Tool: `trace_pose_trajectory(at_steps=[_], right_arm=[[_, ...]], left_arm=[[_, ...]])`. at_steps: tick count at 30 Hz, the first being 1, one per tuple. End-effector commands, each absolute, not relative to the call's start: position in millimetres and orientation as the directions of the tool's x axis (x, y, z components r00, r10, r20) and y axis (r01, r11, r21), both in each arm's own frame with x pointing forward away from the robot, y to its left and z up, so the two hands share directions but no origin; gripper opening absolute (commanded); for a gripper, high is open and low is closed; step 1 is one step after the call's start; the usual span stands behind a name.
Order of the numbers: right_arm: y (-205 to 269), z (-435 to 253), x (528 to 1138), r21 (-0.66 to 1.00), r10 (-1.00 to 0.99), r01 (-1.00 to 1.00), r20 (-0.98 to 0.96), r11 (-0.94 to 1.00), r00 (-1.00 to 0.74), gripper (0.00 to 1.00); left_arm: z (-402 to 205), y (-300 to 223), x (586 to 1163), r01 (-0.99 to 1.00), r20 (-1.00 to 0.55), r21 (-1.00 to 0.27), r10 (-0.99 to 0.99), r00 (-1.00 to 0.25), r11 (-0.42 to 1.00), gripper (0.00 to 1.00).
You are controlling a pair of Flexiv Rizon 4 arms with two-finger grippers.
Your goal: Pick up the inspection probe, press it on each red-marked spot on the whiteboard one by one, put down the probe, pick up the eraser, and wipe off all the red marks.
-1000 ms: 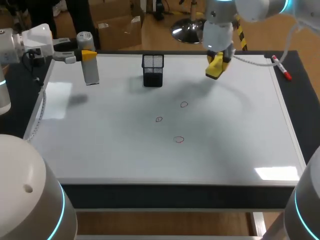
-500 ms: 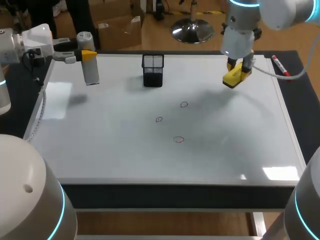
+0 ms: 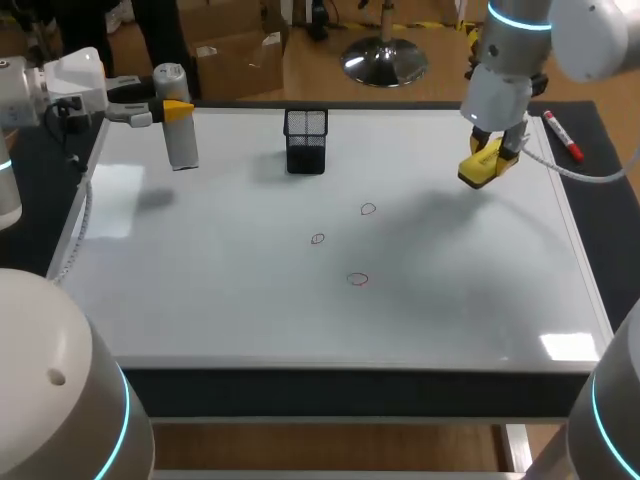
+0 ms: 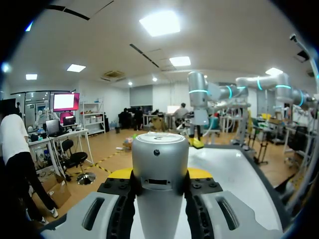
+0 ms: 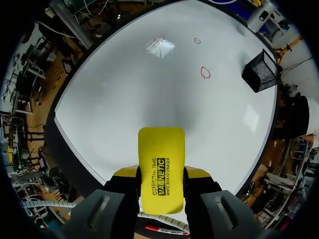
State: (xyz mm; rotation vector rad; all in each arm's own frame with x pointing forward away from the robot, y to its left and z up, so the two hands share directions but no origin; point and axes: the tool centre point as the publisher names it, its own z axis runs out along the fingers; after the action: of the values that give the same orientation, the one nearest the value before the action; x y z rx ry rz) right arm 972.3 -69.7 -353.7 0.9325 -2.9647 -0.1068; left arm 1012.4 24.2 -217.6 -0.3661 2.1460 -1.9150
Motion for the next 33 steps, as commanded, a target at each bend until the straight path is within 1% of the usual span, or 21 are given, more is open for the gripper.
trace_pose_trajectory(at_steps=[1, 25, 26, 28, 33], right_arm=[[-71, -353, 970, 0.072, -0.574, -0.572, 0.007, 0.817, -0.819, 0.0], [-71, -353, 970, 0.072, -0.574, -0.572, 0.007, 0.817, -0.819, 0.0], [-71, -353, 970, 0.072, -0.574, -0.572, 0.007, 0.817, -0.819, 0.0], [-71, -353, 970, 0.072, -0.574, -0.572, 0.007, 0.817, -0.819, 0.0], [-71, -353, 970, 0.072, -0.574, -0.572, 0.007, 0.817, -0.819, 0.0]], left_arm=[[-216, 24, 1012, -0.026, -0.014, -0.994, -0.344, -0.939, 0.11, 0.0], [-216, 24, 1012, -0.026, -0.014, -0.994, -0.344, -0.939, 0.11, 0.0], [-217, 24, 1009, -0.025, -0.004, -0.997, -0.336, -0.942, 0.08, 0.0], [-217, 20, 1003, -0.014, -0.014, -0.996, -0.319, -0.948, 0.087, 0.0], [-212, 6, 978, 0.0, -0.014, -0.999, -0.278, -0.96, 0.048, 0.0]])
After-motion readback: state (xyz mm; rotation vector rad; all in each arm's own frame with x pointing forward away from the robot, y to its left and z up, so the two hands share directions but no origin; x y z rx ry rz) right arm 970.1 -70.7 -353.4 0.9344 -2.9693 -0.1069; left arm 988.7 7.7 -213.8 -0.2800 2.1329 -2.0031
